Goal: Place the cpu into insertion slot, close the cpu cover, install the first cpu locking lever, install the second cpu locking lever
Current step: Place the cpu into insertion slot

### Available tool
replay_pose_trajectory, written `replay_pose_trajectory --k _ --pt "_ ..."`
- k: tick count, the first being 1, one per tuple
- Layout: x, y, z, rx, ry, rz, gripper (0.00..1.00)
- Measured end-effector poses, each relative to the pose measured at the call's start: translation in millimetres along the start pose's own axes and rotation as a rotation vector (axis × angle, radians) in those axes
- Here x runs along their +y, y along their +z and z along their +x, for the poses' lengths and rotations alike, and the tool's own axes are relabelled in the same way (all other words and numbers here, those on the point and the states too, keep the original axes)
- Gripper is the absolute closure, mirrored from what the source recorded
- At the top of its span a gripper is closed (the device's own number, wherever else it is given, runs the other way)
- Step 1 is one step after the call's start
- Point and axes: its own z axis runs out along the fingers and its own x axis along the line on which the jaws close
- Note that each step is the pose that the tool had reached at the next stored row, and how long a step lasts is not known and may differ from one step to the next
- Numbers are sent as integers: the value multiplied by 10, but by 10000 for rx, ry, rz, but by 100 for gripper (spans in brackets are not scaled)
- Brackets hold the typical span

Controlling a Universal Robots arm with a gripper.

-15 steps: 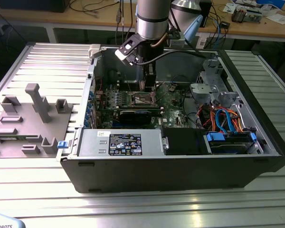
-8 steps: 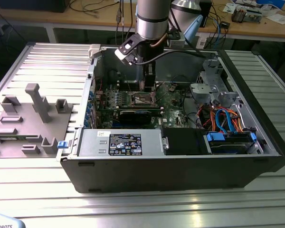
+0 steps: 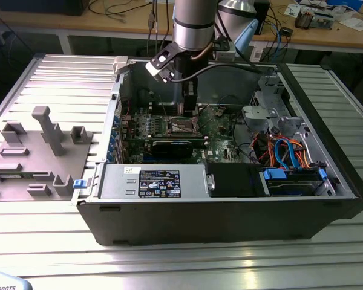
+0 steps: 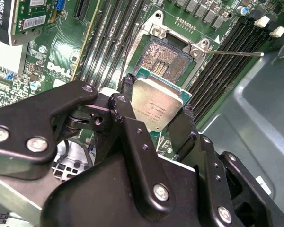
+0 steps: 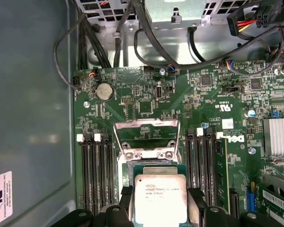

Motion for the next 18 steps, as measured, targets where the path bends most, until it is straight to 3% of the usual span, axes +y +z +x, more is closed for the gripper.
replay_pose_trajectory --k 2,4,18 --pt "-7 17 -1 1 -141 2 46" --pt "-11 32 11 -57 -183 2 46" --pt "-31 77 17 -65 -184 2 46"
